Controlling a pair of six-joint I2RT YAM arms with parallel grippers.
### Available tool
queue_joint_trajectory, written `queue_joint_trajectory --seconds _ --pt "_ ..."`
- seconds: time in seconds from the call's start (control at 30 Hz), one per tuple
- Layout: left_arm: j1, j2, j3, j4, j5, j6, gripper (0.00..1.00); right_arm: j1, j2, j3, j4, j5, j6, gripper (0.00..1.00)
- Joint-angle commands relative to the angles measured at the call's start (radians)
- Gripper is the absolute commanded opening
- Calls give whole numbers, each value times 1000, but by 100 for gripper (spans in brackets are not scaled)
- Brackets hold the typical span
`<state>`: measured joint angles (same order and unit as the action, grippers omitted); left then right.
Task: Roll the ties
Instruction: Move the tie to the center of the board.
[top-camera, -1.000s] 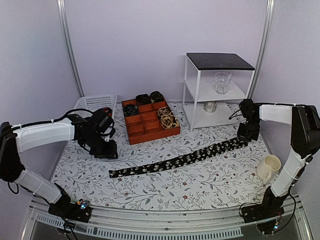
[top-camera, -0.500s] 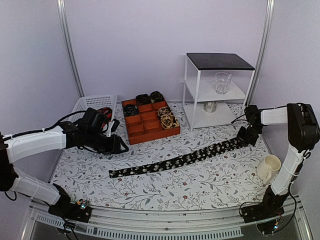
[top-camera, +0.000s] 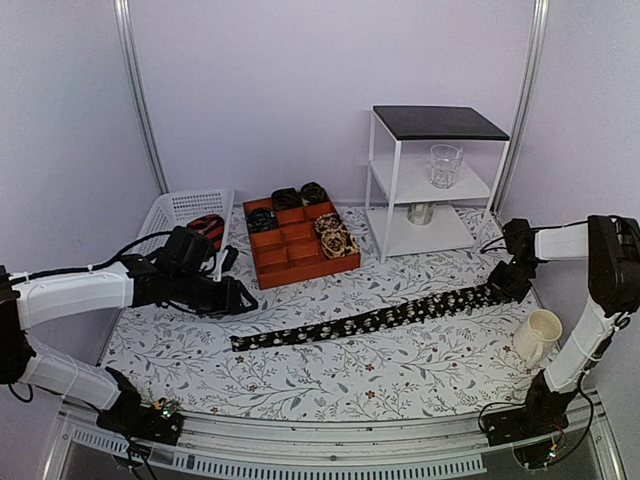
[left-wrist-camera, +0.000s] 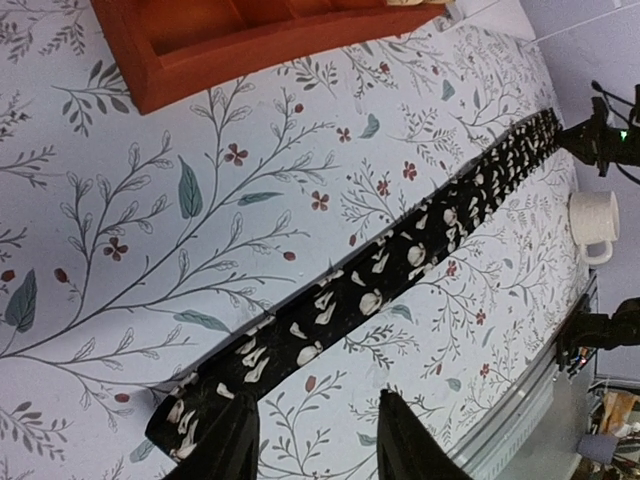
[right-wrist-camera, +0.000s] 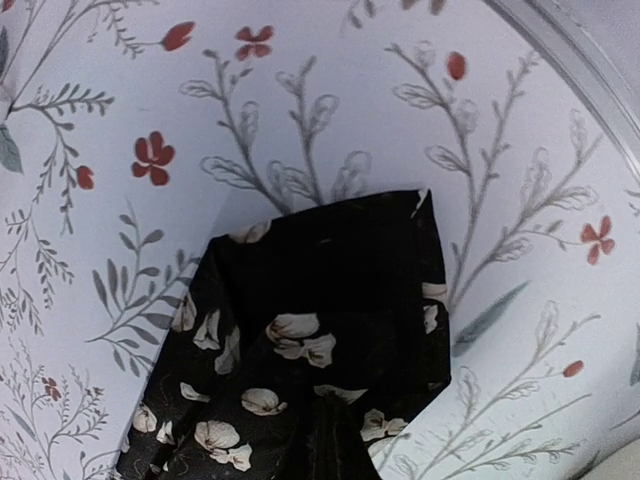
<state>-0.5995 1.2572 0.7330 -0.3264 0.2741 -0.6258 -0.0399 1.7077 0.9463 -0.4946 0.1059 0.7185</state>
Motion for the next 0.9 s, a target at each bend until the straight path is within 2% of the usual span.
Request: queue_joint_trajectory --seconds 0.0,0.07,0.13,0.2,0.4,0.57,0.7,0.87 --pt "10 11 -30 2 -25 -22 40 -12 -57 -67 -108 104 71 0" --pt "10 8 -34 -15 -54 -23 37 -20 -83 -73 -108 119 83 0" --pt "10 1 -50 -15 -59 -34 28 -21 -105 -59 -114 87 75 0" --pt "10 -5 -71 1 -50 -44 18 -21 -134 -44 -101 2 38 0" --pt "10 20 -114 29 -39 -46 1 -9 -223 -35 -59 -197 1 0" --pt "13 54 -129 42 -68 -46 0 68 -269 -32 -33 -288 2 0" --pt "15 99 -104 14 -104 -24 0 181 -290 -13 1 -329 18 0" --pt "15 113 -140 29 -125 -33 0 317 -330 -50 128 -375 77 0"
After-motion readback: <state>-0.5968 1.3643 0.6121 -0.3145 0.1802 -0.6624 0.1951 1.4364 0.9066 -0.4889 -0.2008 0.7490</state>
